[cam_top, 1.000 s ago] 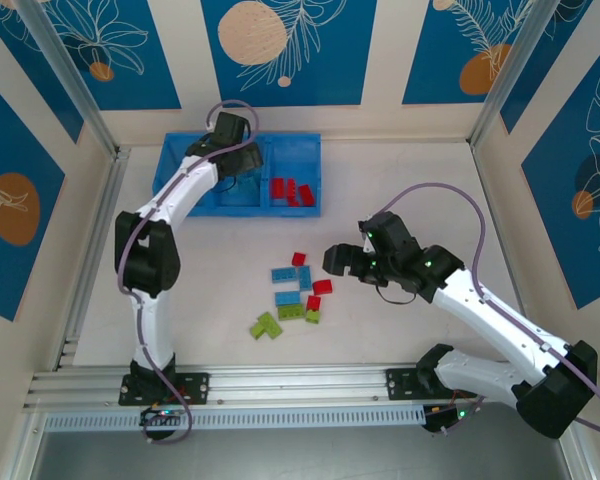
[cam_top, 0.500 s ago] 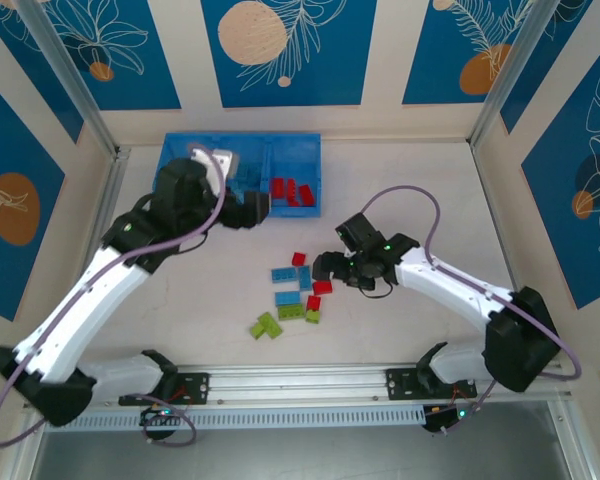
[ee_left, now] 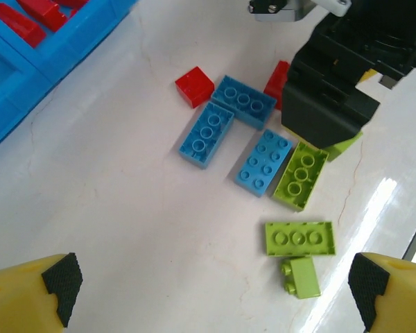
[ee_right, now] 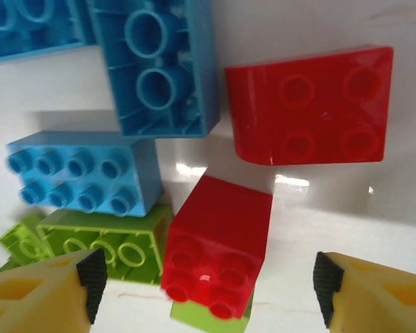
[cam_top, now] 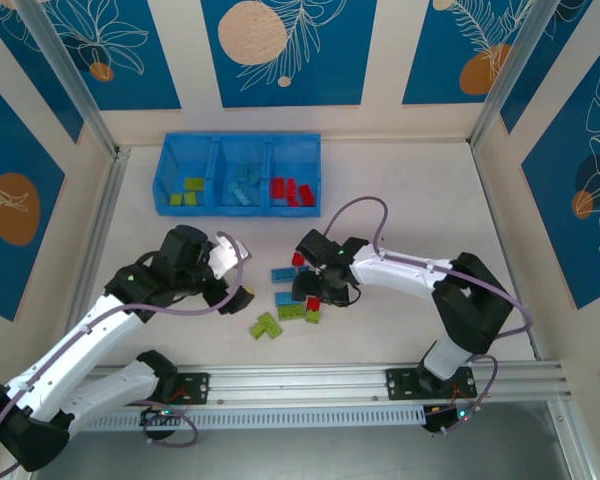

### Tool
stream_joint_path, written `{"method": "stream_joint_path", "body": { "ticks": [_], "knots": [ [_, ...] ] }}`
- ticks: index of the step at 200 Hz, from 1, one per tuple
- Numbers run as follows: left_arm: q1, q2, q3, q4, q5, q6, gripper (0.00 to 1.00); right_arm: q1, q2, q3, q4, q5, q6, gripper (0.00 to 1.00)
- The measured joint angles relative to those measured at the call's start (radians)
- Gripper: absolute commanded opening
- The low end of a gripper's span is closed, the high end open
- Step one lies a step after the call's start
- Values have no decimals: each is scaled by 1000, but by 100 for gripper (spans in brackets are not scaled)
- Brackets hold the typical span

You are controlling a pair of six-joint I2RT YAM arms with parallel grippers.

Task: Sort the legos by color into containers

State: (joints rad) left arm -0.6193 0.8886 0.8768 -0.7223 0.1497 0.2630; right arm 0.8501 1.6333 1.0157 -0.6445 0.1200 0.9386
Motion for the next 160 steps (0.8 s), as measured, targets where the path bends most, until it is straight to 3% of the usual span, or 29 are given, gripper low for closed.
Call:
{"method": "stream_joint_path", "body": {
  "ticks": [65, 116, 160],
  "knots": [
    [0, -66, -48, 37, 3, 85, 100, 12, 16, -6, 20, 25, 96, 31],
    [0, -116, -70, 61, -20, 92, 100, 24, -160, 19, -31, 167, 119, 31],
    [0, -135, -83, 89, -46, 110, 100, -18, -126, 285, 34, 353, -105, 30]
  ]
}}
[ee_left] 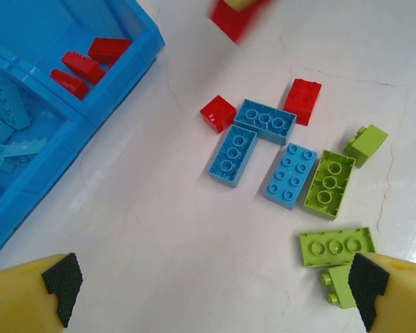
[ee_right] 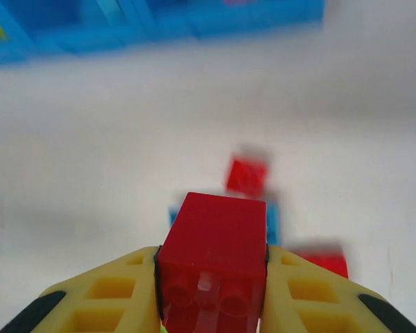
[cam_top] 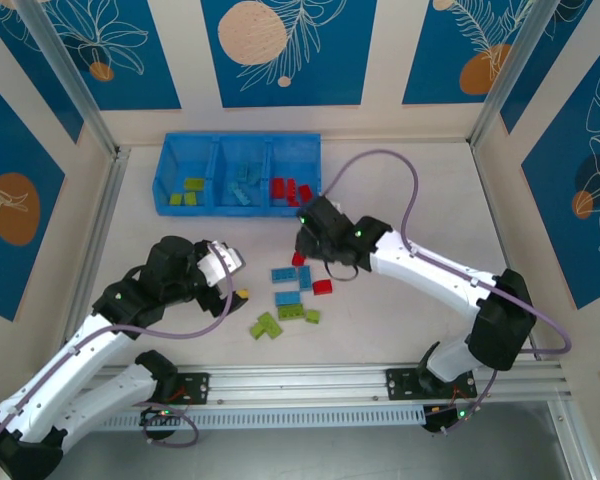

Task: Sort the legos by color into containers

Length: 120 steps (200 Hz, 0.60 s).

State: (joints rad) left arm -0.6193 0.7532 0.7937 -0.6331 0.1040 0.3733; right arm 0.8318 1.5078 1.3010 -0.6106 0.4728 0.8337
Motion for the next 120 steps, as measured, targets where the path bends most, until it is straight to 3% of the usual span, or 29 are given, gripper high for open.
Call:
{"method": "stream_joint_path", "body": {
  "ticks": [21, 55, 87, 120],
  "knots": [
    [0, -2, -14, 6, -16, 2, 100, -80, 135, 167, 49, 19, -99, 30],
    [0, 2, -23, 9, -54, 3, 100, -211, 492, 547, 8, -42, -175, 33],
    [0, 2, -23, 15, -80, 3, 100, -272, 798, 931, -115, -93, -215, 60],
    [0, 2, -24, 20, -89, 3, 100, -284, 939, 1218, -253, -134, -245, 67]
  ]
}}
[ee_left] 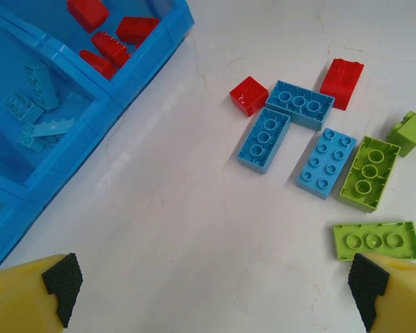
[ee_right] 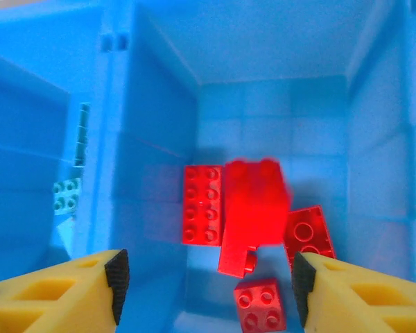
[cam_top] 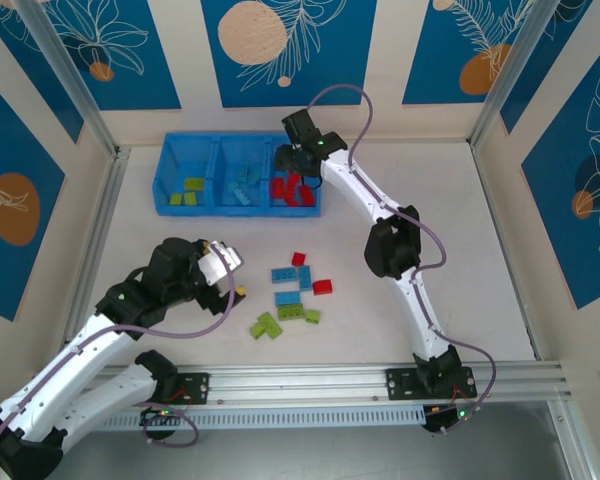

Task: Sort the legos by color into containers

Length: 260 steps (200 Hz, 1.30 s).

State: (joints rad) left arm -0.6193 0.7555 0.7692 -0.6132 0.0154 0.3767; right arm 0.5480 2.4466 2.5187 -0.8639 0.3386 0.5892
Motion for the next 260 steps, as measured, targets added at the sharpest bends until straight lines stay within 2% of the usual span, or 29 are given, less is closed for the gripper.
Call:
{"method": "stream_joint_path", "body": {
  "ticks": [24, 41, 72, 105, 128, 149, 177, 202, 230, 247, 260],
  "knots": [
    [0, 1, 0, 0, -3, 0, 100, 4, -50, 30, -64, -35, -14, 69],
    [0, 3, -1, 0, -8, 0, 100, 11, -165, -74, -71, -66, -33, 70],
    [0, 14, -9, 12, -26, -9, 100, 60, -533, -452, -36, -93, -77, 73],
    [0, 33, -8, 24, -61, -61, 100, 166, -1001, -936, 117, -120, -115, 76],
    [0, 65, 45, -28, -78, -164, 98, 215, -1273, -1250, 262, -135, -118, 80],
    [-1, 89, 122, -72, -60, -313, 95, 220, -1434, -1472, 336, -134, -98, 82],
    [-45, 101, 117, -103, -11, -545, 88, 212, -1504, -1604, 351, -113, -69, 84],
    [-177, 158, 43, -131, 13, -713, 83, 195, -1498, -1617, 354, -106, -66, 84],
    [-325, 292, 9, -164, 6, -808, 81, 173, -1471, -1614, 363, -103, -69, 84],
    [-371, 386, 8, -159, 1, -830, 78, 160, -1438, -1599, 362, -103, -74, 84],
    [-385, 448, 7, -150, -3, -840, 71, 156, -1421, -1587, 361, -103, -78, 85]
  ]
}}
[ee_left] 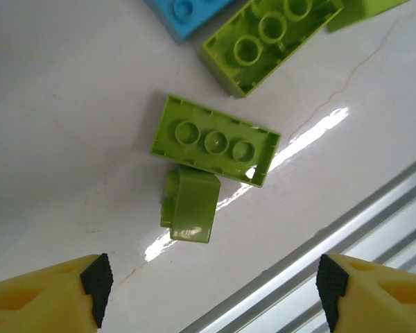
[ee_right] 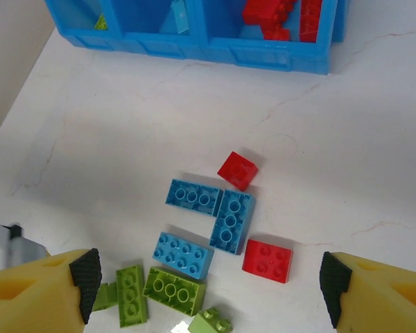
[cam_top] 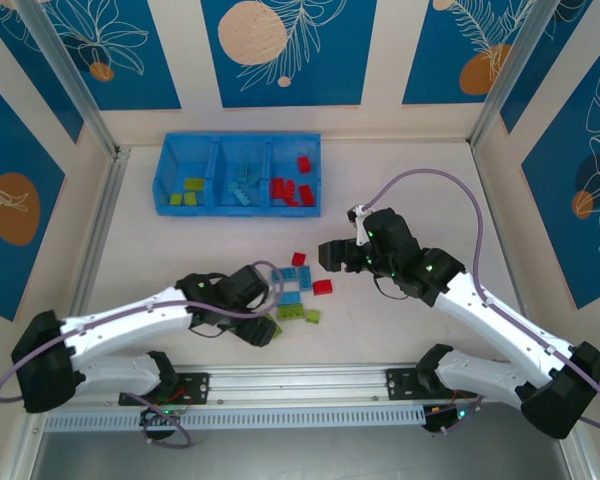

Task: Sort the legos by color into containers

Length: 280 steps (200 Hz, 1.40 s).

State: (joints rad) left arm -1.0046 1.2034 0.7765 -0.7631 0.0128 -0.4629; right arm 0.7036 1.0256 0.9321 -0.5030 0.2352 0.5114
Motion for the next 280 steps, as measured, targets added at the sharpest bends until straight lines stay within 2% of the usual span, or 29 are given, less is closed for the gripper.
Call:
{"method": "stream_joint_path", "body": {
  "ticks": [11, 36, 65, 94, 140, 165, 188, 214, 244, 280],
  "knots": [
    [-2, 38, 0, 10, -5, 4, 65, -2, 5, 8, -2, 0, -1, 85],
    [-2, 114, 0, 39, -13, 6, 61, -5, 5, 13, -10, 0, 0, 85],
    [-2, 185, 0, 68, -16, 26, 46, -9, 1, 13, -21, 0, 1, 85],
    [-2, 212, 0, 77, -30, 28, 26, -13, -8, 13, -24, 0, 11, 85],
    [-2, 196, 2, 76, -80, 43, 23, -13, -8, 15, -39, -1, 19, 85],
    [27, 86, 14, 50, -136, 64, 23, -13, -16, 15, -45, -4, 24, 85],
    [152, -25, 92, 45, -174, 122, 23, -13, -28, 15, -43, -8, 35, 85],
    [382, -30, 211, 109, -195, 212, 23, -12, -35, 15, -43, -9, 46, 85],
    [623, 134, 341, 215, -222, 275, 23, -12, -44, 15, -45, -18, 58, 85],
    [824, 420, 536, 288, -238, 258, 26, -12, -109, 11, -50, -23, 78, 85]
  ]
}}
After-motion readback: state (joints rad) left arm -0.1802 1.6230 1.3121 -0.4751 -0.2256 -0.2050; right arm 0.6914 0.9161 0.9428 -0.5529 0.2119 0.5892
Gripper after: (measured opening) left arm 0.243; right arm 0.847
